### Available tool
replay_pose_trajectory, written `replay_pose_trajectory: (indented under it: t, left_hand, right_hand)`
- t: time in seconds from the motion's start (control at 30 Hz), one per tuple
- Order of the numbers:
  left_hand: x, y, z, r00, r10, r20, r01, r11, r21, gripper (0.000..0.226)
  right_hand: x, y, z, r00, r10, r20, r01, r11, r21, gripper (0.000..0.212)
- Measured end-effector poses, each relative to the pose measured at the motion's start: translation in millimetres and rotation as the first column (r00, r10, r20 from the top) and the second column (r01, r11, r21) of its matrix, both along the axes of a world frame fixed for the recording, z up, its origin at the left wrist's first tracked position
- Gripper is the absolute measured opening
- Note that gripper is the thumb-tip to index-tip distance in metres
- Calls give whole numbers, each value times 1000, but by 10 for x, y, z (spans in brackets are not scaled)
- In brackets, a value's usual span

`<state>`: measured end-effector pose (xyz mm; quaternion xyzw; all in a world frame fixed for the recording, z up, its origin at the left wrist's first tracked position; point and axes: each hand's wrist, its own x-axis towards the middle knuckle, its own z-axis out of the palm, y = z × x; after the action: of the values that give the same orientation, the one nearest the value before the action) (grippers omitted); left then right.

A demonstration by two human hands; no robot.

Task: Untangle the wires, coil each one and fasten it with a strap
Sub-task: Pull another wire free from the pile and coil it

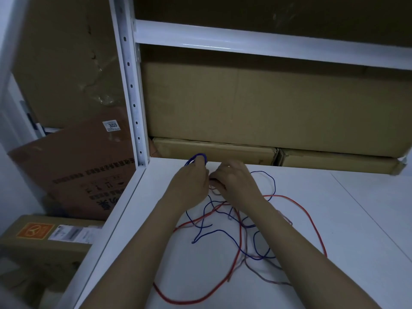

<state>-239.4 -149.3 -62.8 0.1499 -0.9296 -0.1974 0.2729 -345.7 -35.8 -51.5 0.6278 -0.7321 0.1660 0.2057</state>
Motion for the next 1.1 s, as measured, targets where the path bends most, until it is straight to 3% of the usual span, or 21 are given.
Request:
replay_pose_trajectory:
  t: [0.07, 0.17, 0.3, 0.43, 0.53, 0.6, 0.63, 0.7, 0.77, 0.87, 0.93, 1.03, 1.1]
  left_hand:
    - [4, -14, 4, 996, 16, 87, -17, 1000, 17, 19]
    - [23, 7, 21, 987, -43, 158, 21, 991, 135, 19]
    - [4, -32, -17, 991, -44, 125, 26, 989, 144, 21]
    - [12, -34, 12, 996, -89, 23, 83, 975, 205, 19]
    - [9, -23, 47, 993, -103, -50, 113, 959, 261, 13]
    - [9, -32, 48, 990, -103, -94, 126, 946, 297, 8]
    - [11, -30, 52, 989, -99, -112, 130, 939, 319, 6]
    - [12, -29, 55, 986, -90, -143, 136, 924, 357, 6]
    - [12, -32, 62, 982, -80, -169, 138, 919, 370, 6]
    - [11, -27, 86, 979, -71, -189, 133, 931, 341, 9]
    - [17, -14, 104, 974, -68, -217, 136, 939, 316, 11]
    - [20, 8, 133, 962, -41, -272, 121, 950, 288, 15]
    - [16, 25, 152, 954, -18, -298, 100, 960, 260, 14]
  right_hand:
    - [-43, 24, -54, 999, -37, -3, 37, 997, -68, 5]
    - [-66, 68, -100, 990, -67, 125, 70, 997, -19, 13]
    - [-122, 106, -114, 994, -101, 30, 103, 992, -67, 25]
    - [-124, 96, -120, 984, -177, 6, 177, 982, 64, 32]
    - [-47, 132, -34, 978, -206, -29, 203, 974, -97, 30]
    - [-21, 178, 14, 971, -238, 10, 234, 943, -236, 25]
    - [-20, 204, 27, 958, -283, 54, 288, 930, -229, 20]
    - [-76, 221, 15, 896, -410, 172, 430, 898, -97, 19]
    - [-136, 240, 2, 842, -459, 285, 458, 886, 73, 24]
    - [-191, 305, 25, 768, -356, 532, 367, 926, 89, 38]
    - [-245, 369, 51, 728, -332, 600, 306, 940, 148, 44]
    - [-262, 426, 71, 693, -337, 638, 164, 935, 315, 29]
    - [-237, 421, 40, 658, -317, 683, 117, 939, 324, 21]
